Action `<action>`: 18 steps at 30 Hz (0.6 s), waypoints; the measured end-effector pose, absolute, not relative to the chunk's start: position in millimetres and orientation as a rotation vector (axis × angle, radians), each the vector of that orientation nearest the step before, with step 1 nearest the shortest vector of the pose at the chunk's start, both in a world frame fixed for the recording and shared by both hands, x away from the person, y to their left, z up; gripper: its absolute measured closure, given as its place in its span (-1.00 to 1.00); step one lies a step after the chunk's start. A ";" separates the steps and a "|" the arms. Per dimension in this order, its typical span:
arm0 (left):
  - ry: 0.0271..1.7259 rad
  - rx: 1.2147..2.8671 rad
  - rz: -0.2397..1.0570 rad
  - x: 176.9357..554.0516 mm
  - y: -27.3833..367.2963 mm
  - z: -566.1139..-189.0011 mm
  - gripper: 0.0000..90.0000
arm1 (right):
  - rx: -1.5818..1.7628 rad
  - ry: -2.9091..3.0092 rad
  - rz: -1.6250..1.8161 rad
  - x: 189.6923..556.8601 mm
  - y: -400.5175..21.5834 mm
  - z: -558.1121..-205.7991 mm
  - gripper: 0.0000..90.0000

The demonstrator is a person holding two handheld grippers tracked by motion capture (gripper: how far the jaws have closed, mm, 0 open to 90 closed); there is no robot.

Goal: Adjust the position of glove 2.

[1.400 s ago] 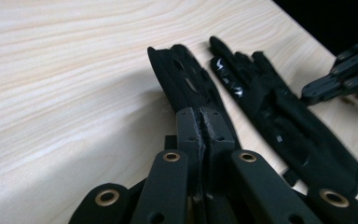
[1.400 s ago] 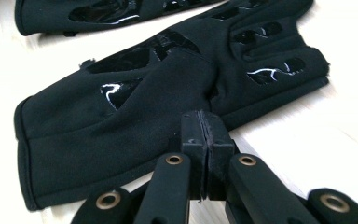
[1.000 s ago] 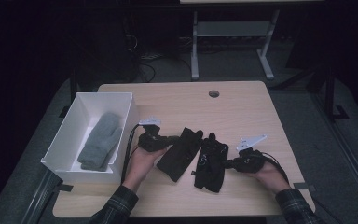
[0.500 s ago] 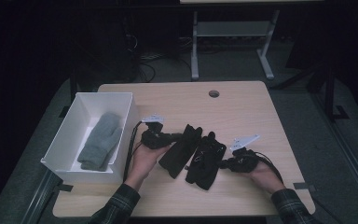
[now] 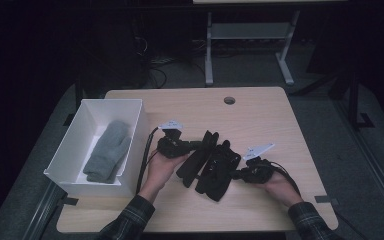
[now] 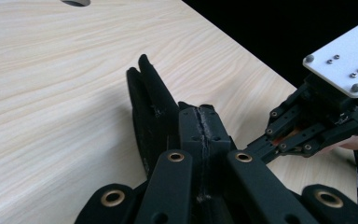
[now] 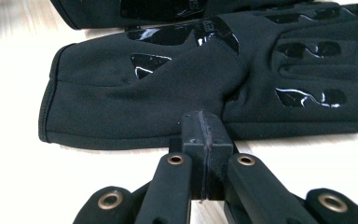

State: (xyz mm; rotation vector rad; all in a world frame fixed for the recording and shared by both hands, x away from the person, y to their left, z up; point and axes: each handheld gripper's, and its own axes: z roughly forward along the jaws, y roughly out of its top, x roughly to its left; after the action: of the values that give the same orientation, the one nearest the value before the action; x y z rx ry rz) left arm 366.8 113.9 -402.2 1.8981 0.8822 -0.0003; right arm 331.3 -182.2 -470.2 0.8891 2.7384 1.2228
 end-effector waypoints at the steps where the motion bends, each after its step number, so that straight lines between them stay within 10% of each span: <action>1: 0.881 1.894 -0.003 366.3 112.5 -402.2 1.00 | 0.886 2.739 1.219 331.6 -181.2 -470.1 1.00; 18: 0.847 1.922 -0.022 365.6 95.5 -403.3 1.00 | 0.846 2.745 1.247 339.9 -152.5 -472.5 1.00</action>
State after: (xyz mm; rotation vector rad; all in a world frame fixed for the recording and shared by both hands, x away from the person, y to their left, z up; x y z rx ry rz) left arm 365.6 95.5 -403.3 1.9220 0.8473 -0.0216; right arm 339.9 -152.5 -472.5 0.8460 2.7450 1.2467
